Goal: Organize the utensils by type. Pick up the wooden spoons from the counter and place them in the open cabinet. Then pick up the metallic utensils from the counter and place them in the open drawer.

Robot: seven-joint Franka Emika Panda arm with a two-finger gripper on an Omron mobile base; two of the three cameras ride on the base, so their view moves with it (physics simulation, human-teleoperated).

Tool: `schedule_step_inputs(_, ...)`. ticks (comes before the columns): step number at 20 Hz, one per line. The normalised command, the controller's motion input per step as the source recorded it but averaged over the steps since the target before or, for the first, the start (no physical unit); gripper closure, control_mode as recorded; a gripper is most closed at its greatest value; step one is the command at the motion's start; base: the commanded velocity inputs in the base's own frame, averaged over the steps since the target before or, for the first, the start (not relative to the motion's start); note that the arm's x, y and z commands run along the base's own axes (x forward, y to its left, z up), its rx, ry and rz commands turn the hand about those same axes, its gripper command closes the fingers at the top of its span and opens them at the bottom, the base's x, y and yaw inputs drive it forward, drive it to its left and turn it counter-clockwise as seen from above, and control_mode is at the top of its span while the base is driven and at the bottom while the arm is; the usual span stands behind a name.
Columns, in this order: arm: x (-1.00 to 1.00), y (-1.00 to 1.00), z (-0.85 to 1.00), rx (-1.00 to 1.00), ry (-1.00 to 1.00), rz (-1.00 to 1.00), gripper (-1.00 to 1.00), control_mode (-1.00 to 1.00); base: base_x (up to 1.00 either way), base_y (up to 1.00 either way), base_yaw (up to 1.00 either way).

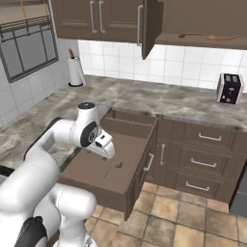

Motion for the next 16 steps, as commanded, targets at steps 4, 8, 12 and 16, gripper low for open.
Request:
schedule_step_inputs(4,0.0,0.0,0.0,0.0,0.0,0.0,-1.0,1.0,-0.64,-0.38,-0.09)
schedule_step_inputs(8,0.0,0.0,0.0,0.0,0.0,0.0,-1.0,1.0,-0.57,-0.54,0.11)
schedule_step_inputs(12,0.0,0.0,0.0,0.0,0.0,0.0,-1.0,1.0,-0.55,-0.46,0.6)
schedule_step_inputs(16,0.0,0.0,0.0,0.0,0.0,0.0,-1.0,1.0,-0.46,-0.28,1.0)
